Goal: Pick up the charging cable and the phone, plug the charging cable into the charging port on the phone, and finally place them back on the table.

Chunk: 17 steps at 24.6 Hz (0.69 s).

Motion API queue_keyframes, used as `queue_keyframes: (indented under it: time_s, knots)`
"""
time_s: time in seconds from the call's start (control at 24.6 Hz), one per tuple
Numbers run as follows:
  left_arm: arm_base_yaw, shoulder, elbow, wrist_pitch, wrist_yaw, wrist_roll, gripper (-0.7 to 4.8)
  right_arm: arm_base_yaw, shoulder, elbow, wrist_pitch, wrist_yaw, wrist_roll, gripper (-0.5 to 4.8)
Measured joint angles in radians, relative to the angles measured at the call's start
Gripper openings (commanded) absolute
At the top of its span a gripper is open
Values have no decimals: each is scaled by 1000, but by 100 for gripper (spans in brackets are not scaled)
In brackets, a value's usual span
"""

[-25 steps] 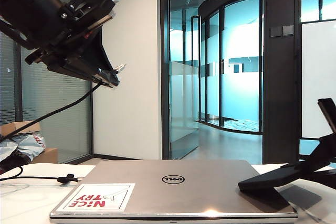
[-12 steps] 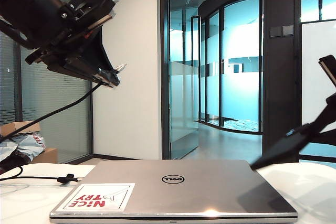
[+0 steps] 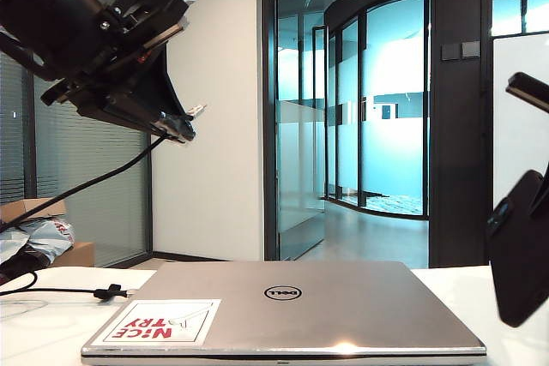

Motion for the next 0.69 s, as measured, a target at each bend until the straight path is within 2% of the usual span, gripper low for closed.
queue_keyframes:
  time_s: [0.16,0.24,0.49,0.69]
  knots:
    - [0,0,0,0,0,0,-6,17,0,60,-135,64,-120,-5]
    - [0,0,0,0,0,0,-6,39,0,82,-206,142,-174,-6]
    - [0,0,0,0,0,0,-6,98,5,83,-284,238,-236,-6]
    - [0,0,0,0,0,0,-6,124,69,83,-314,247,-242,-6]
